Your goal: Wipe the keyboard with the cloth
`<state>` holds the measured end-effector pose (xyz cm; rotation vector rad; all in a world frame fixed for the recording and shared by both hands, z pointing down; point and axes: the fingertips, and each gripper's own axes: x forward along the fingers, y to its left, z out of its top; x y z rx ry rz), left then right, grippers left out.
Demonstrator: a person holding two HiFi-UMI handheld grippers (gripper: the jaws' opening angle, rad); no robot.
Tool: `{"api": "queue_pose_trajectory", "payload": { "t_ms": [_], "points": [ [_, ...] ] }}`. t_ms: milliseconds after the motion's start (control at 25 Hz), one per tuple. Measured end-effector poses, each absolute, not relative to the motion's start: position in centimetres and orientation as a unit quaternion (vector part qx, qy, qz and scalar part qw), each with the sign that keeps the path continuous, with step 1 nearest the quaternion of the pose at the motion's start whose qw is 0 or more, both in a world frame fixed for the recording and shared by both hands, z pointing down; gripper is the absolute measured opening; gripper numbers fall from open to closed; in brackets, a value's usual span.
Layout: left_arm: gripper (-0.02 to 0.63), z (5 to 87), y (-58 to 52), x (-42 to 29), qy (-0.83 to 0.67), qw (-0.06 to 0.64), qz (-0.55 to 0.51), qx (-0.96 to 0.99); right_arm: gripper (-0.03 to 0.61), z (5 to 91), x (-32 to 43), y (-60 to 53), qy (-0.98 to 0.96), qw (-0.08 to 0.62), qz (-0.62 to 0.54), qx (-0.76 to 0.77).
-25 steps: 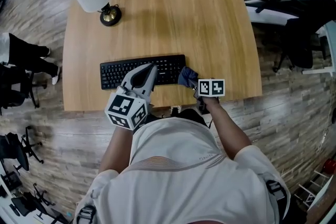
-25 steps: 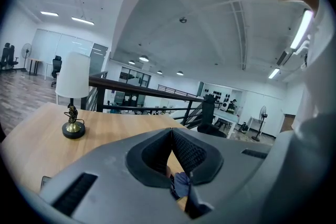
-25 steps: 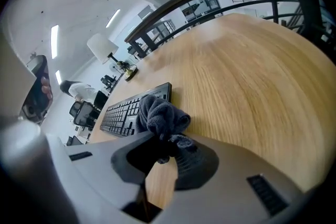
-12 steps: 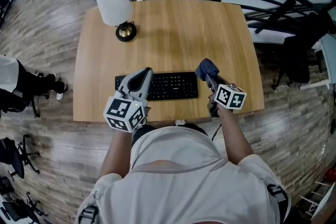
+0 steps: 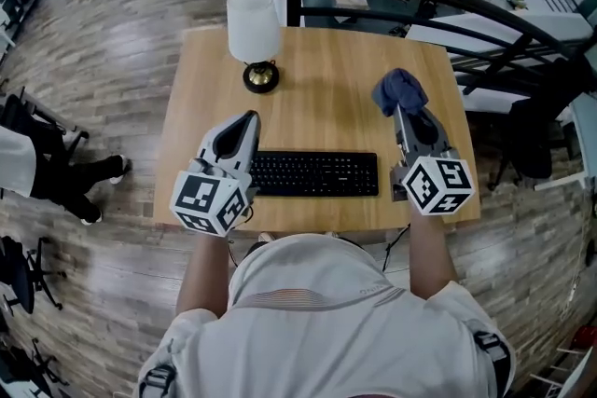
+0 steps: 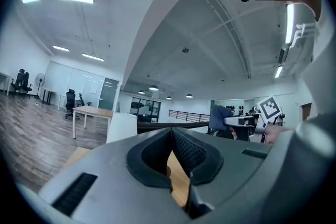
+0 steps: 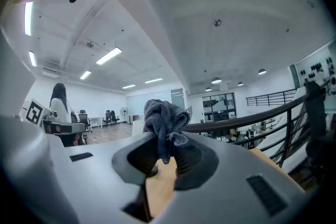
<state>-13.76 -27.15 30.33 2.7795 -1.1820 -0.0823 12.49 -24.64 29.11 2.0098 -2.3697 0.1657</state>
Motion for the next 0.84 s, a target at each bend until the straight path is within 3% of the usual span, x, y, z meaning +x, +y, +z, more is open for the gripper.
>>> {"api": "queue_pose_trajectory", "payload": {
  "t_ms": [840],
  "points": [
    [0.015,32.3,-27.5,-20.9,-0.368,0.069,-0.028,0.927,0.115,31.2,4.5,-24.1,-0.745,0.02,0.066,0.663]
  ]
}}
